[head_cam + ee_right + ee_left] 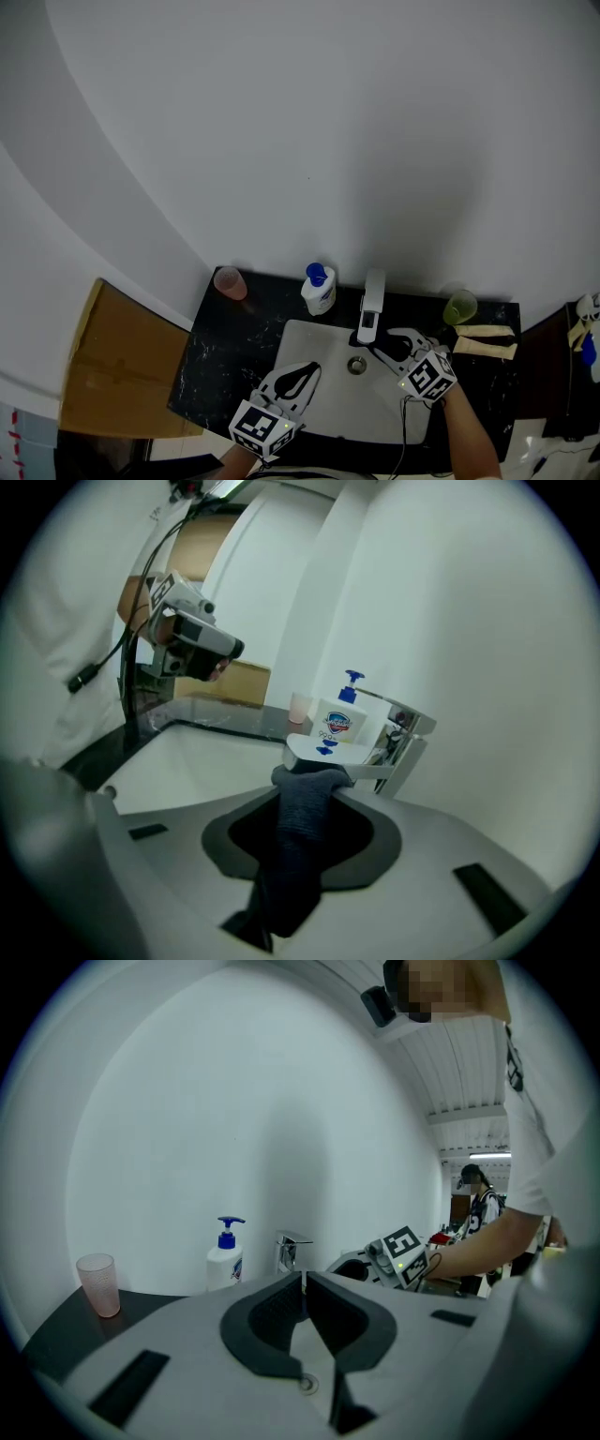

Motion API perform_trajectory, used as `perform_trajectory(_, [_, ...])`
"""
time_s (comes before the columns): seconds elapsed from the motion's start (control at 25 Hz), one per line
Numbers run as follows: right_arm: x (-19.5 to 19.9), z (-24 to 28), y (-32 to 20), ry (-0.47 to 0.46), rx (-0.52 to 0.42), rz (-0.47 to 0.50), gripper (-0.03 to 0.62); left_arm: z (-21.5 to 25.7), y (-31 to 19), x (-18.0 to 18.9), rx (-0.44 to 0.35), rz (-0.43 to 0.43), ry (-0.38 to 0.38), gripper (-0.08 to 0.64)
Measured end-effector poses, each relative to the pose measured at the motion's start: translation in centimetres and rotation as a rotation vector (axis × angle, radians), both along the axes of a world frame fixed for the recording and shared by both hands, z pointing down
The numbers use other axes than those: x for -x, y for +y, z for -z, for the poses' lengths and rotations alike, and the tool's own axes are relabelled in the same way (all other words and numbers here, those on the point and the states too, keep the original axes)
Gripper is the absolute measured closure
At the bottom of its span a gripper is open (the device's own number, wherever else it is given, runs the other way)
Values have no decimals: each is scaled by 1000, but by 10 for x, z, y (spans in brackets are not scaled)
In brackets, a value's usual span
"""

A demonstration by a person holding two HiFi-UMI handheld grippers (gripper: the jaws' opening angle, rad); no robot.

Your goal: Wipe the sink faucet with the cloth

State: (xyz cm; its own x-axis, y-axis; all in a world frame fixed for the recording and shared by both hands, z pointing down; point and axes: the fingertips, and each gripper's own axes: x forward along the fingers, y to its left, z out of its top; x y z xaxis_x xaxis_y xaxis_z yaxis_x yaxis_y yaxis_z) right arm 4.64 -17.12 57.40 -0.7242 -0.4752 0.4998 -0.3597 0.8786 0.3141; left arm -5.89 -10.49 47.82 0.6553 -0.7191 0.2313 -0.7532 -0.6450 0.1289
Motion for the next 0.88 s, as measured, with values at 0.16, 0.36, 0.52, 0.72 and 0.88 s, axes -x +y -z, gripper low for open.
perform_trajectory(0.16, [-10, -2, -28, -72, 25, -99, 480, 2, -3, -2, 0, 4, 2, 544])
perform_trajectory(0.36, [-9, 3, -55, -121, 53, -119, 480, 1, -1, 2, 4, 20, -5, 544])
perform_trajectory(0.52, [-3, 7, -23, -181, 149, -17, 480, 1, 0, 4, 8, 27, -6, 544])
perform_trajectory(0.72, [-12, 7, 8, -284, 279, 39, 480, 1, 1, 1, 3, 30, 3, 543])
perform_trajectory(0.88, [-29, 9, -29, -377, 284, -81, 480, 2, 3, 5, 4, 42, 6, 543])
